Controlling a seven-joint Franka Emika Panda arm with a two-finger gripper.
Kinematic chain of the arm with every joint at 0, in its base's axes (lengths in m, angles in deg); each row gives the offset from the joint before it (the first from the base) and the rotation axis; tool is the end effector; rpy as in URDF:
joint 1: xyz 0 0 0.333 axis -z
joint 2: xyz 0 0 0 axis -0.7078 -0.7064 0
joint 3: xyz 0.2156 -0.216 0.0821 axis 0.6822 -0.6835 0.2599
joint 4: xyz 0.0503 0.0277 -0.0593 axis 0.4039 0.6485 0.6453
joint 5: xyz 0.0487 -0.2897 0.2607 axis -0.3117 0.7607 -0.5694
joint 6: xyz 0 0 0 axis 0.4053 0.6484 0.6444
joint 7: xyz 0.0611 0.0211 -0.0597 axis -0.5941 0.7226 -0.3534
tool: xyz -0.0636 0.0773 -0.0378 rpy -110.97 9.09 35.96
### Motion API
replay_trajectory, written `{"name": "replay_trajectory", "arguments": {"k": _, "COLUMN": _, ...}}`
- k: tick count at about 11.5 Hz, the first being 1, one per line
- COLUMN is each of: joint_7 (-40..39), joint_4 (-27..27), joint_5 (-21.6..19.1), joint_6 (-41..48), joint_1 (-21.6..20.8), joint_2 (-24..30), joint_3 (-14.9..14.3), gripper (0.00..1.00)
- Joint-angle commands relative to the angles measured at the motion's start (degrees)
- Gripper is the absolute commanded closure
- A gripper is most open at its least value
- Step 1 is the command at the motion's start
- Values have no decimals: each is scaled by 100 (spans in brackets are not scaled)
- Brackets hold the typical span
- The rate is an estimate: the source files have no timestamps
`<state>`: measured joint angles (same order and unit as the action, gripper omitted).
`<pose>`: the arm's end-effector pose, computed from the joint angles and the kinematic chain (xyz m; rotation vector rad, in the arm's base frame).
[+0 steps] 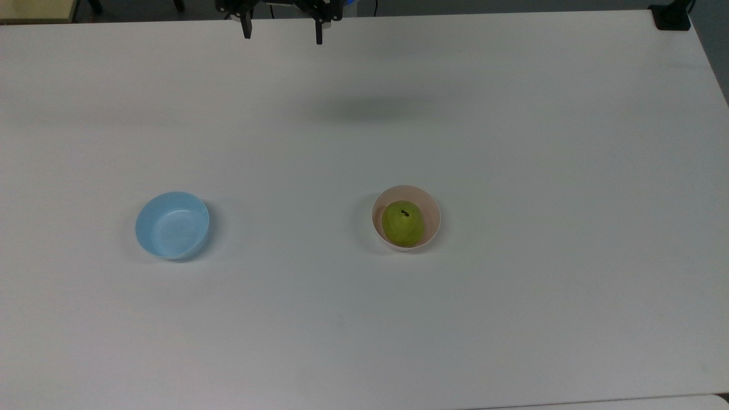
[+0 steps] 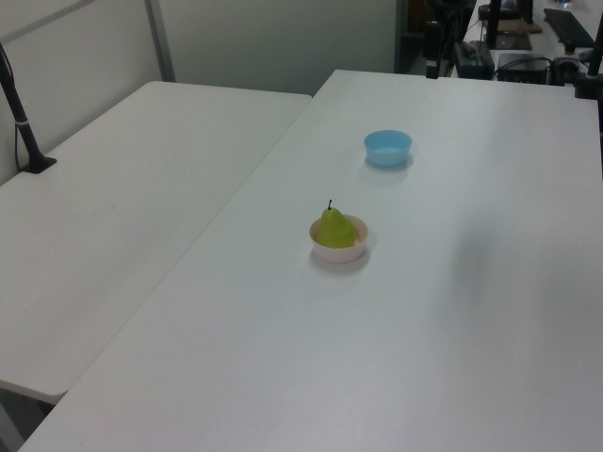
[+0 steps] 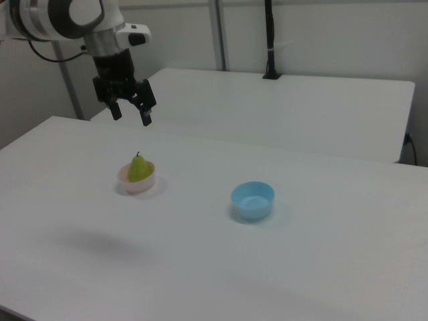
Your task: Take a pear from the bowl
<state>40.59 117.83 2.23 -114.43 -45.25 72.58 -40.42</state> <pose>0.5734 0.0127 0.6113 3.1028 -0.0551 0.0556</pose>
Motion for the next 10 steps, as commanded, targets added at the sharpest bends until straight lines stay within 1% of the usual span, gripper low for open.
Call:
{"name": "replay_trajectory", "arguments": {"k": 1, "joint_7": -113, "joint_4": 152, "joint_5": -67, "joint_6": 85, "joint_1": -7, "joint_2": 157, "joint_3": -11, "gripper": 0}}
{"name": "replay_trajectory", "arguments": {"k": 7, "joint_7": -165, "joint_4": 152, "joint_5": -66, "joint_6": 6, "joint_1": -33, "joint_2": 95, "joint_3": -2, "gripper": 0}}
{"name": "replay_trajectory", "arguments": {"k": 10, "joint_7": -280, "joint_4": 161, "joint_5": -75, "joint_6": -423, "joint_1": -200, "joint_2": -133, "joint_3": 59, "gripper": 0}}
